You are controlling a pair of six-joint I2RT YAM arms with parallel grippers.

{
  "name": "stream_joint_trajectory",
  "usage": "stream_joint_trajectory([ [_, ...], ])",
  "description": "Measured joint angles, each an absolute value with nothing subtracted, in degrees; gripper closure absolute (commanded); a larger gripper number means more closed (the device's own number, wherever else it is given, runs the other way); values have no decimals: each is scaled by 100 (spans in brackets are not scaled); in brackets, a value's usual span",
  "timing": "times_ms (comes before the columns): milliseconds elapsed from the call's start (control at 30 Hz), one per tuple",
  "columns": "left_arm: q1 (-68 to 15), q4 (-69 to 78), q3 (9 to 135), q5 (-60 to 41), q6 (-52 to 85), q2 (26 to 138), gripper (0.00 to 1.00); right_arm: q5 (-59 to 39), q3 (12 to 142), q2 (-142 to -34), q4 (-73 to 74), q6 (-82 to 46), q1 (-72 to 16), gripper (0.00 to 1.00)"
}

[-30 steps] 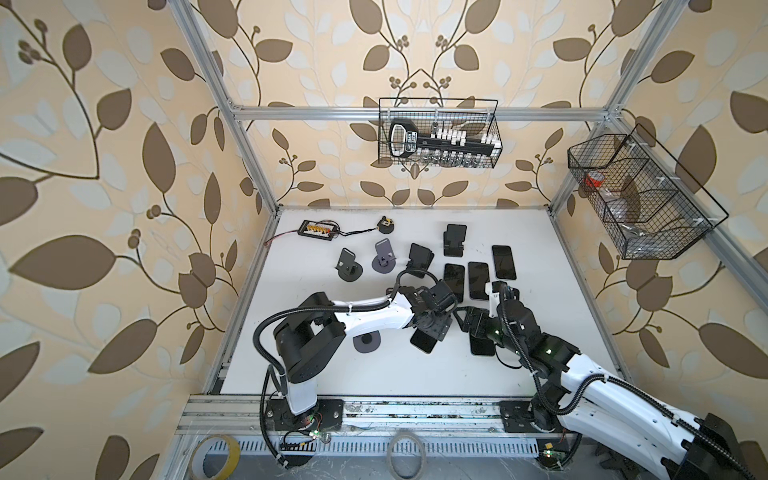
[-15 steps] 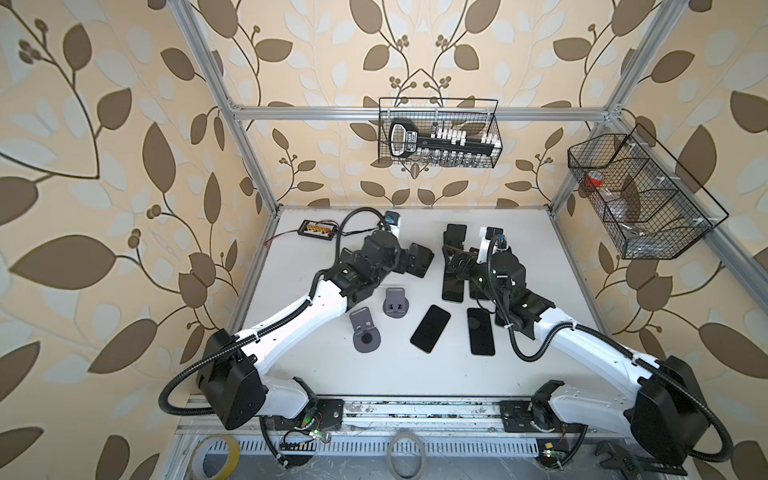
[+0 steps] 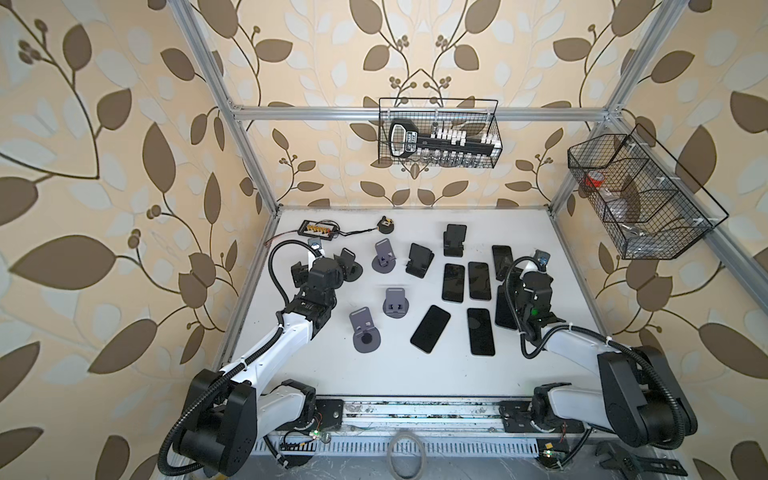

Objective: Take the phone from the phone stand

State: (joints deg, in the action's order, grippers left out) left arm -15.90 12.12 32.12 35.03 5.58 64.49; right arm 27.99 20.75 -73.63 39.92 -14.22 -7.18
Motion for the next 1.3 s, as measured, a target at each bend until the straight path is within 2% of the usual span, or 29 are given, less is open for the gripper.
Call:
stream_joint_trajectory([
  [200,-1284,1481,2757,3756,528,6853,1,2954,2025,-7358,4292,-1035,-609,2],
  [333,-1031,1868,2615,3538,537,7330,1,2891,1835,-7609,4770,-858,-609,2],
  [467,-703,2451,2342,2672,392,7638,1,2482,1594,-8134,5336,-587,-539,2],
  [700,-440,4278,1750,1341,110,8287,1,1107,1052,-8455,6377,-635,362,2],
  [833,-443,4213,1782,1466,193,8615,1,799,1072,-8458,6543,-635,346,0],
  [1300,-443,4222,1999,1721,318,8628,1,698,1146,-8486,6569,-576,185,1],
])
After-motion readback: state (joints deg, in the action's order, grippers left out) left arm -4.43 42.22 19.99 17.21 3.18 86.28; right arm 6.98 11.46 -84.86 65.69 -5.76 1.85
